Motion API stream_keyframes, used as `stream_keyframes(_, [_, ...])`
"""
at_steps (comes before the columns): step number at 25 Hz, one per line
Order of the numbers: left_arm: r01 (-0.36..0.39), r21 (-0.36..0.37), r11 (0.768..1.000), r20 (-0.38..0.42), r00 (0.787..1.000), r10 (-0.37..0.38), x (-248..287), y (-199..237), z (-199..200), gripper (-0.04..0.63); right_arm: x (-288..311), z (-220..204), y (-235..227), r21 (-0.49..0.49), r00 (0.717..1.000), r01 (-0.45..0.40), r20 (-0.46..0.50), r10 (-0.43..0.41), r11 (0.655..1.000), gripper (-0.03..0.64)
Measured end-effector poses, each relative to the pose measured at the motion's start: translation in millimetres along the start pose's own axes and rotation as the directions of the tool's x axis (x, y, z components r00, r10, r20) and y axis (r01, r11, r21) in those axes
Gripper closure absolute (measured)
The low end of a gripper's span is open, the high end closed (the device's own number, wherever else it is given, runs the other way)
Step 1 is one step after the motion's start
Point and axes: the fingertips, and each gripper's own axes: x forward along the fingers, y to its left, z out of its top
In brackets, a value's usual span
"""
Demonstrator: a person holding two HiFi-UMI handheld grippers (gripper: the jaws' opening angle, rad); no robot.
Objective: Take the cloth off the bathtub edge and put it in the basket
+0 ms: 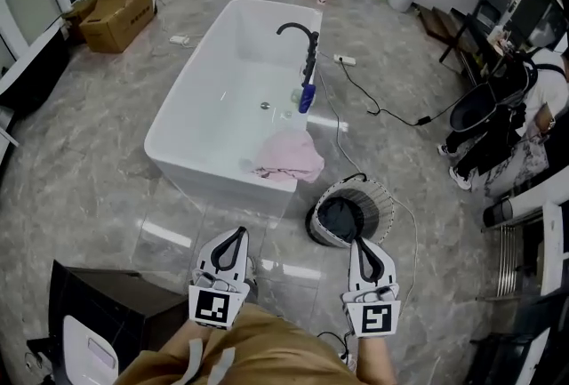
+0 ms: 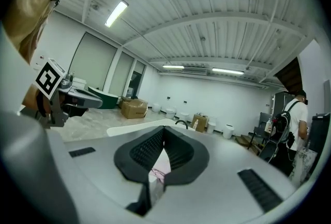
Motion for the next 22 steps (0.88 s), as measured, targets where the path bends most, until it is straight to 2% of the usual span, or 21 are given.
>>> stream_keyframes(7, [0.025, -0.044, 0.999, -0.002, 1.0, -0.025, 82.0, 85.7, 2.6, 0.589, 113.8, 37.7, -0.7, -0.023, 1.0, -0.009, 0.009, 0.009, 1.0, 0.611])
stream_keyframes(11, [0.042, -0.011, 0.999, -0.027, 0.999, -0.042, 114.6, 118.4, -7.3, 0.589, 151.4, 47.5, 2.6, -0.014, 1.0, -0.003, 0.006, 0.004, 1.0, 0.611])
stream_keyframes(19, [0.079, 0.01, 0.997, -0.029, 0.997, -0.078, 182.7, 108.8, -8.2, 0.589, 202.6, 42.1, -36.6, 0.011, 1.0, 0.01, -0.001, -0.01, 1.0, 0.611])
stream_keyframes(22, [0.046, 0.012, 0.999, -0.013, 0.999, -0.045, 202.5, 105.1, 3.4, 0.588, 217.2, 39.2, -55.2, 0.021, 1.0, -0.003, 0.014, 0.003, 1.0, 0.611])
